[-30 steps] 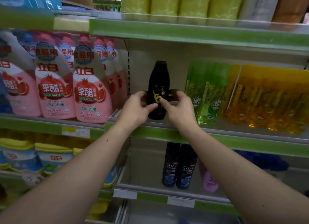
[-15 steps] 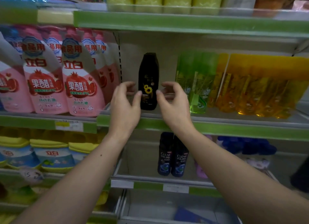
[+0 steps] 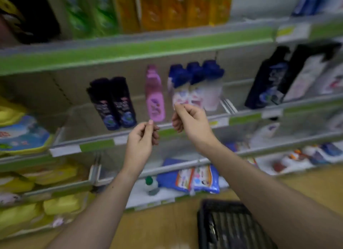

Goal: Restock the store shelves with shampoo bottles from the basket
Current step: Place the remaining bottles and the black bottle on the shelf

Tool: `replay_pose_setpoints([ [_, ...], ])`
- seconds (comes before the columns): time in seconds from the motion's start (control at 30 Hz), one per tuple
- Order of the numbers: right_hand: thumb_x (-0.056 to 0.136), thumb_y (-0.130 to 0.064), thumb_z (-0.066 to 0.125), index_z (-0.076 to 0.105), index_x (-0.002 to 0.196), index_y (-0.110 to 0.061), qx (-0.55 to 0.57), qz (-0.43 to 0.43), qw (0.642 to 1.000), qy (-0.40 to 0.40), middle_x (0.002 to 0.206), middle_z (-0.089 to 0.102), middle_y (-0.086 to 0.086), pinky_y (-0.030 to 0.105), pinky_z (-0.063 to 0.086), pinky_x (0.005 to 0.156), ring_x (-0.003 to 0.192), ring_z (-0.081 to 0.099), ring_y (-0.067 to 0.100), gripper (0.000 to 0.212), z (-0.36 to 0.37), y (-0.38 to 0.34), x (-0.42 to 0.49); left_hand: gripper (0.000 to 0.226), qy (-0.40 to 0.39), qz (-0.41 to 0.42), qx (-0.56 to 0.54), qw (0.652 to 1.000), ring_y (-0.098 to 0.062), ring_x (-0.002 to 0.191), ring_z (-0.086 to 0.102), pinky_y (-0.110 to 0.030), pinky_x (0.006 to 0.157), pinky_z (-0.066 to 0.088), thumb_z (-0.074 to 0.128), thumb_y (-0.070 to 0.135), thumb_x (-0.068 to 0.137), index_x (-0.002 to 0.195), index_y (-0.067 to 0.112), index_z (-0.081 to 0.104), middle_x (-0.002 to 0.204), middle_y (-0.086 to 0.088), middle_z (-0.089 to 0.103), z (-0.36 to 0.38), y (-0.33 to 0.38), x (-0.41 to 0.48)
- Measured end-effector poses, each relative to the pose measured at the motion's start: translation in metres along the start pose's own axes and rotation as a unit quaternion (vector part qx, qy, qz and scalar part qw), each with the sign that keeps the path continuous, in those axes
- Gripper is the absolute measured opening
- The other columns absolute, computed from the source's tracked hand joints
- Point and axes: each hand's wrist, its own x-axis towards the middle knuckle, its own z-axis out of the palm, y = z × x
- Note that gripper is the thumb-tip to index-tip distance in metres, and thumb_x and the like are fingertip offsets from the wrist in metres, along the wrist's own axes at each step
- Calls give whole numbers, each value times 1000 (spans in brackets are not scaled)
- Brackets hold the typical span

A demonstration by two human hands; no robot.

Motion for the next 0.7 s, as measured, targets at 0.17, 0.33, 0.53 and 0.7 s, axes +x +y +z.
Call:
replay_pose_setpoints([
  [0.17,104,-14,50,54,68,-7,-26,107,992,54,55,52,4,19,39,47,42,47,2,37,-128,89,-38,27,-124,-130,67,981,2,49,54,-12,52,44,48,17,104,85,3,62,72,-10,61,97,-79,-48],
  [0.33,104,-15,51,56,69,-9,-61,190,975,99,54,56,0,20,39,46,43,49,2,36,-213,167,-79,23,-165,-196,107,961,0,53,56,-14,57,46,49,14,104,93,0,64,74,-7,63,159,-147,-89],
  [0.53,103,-18,53,59,72,-8,-75,291,943,141,66,57,8,26,43,63,61,52,15,33,-274,272,-128,18,-227,-274,160,921,3,53,58,-11,57,44,50,16,103,98,2,60,77,-6,62,222,-250,-141],
  [0.7,101,-21,57,60,91,4,-100,359,916,146,74,54,8,30,40,69,70,50,16,27,-298,379,-170,16,-294,-315,242,869,-21,86,65,-40,81,52,51,31,103,99,19,61,93,-2,66,260,-354,-177],
])
